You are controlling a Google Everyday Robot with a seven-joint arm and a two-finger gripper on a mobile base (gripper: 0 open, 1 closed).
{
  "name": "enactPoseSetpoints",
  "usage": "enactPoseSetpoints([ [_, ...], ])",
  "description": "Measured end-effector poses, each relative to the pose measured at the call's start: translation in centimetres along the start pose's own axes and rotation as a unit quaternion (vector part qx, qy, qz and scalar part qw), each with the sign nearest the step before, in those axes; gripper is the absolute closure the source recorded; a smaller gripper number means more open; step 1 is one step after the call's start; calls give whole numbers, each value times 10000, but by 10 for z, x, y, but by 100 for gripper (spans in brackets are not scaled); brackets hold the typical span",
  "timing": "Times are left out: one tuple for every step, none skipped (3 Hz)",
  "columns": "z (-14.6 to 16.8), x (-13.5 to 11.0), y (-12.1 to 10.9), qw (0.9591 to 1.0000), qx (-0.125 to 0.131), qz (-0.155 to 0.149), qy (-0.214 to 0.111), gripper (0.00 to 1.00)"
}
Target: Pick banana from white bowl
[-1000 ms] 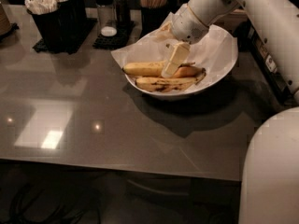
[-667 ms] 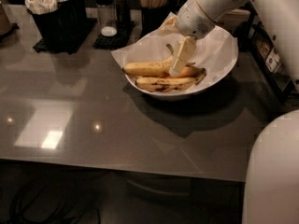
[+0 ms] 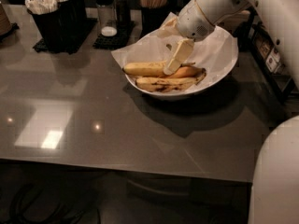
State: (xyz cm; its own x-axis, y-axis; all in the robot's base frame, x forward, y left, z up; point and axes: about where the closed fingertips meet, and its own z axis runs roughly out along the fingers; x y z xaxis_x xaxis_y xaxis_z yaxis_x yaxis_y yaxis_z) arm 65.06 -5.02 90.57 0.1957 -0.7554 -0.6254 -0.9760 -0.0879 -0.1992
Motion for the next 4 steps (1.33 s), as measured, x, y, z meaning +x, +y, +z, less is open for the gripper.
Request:
enactPoseSetpoints([
  [16, -10, 2, 9998, 111, 23, -156, 16],
  [25, -11, 1, 9999, 128, 2, -109, 20],
  [28, -9, 0, 9999, 151, 25, -62, 21],
  [36, -5, 0, 9999, 86, 76, 36, 22],
])
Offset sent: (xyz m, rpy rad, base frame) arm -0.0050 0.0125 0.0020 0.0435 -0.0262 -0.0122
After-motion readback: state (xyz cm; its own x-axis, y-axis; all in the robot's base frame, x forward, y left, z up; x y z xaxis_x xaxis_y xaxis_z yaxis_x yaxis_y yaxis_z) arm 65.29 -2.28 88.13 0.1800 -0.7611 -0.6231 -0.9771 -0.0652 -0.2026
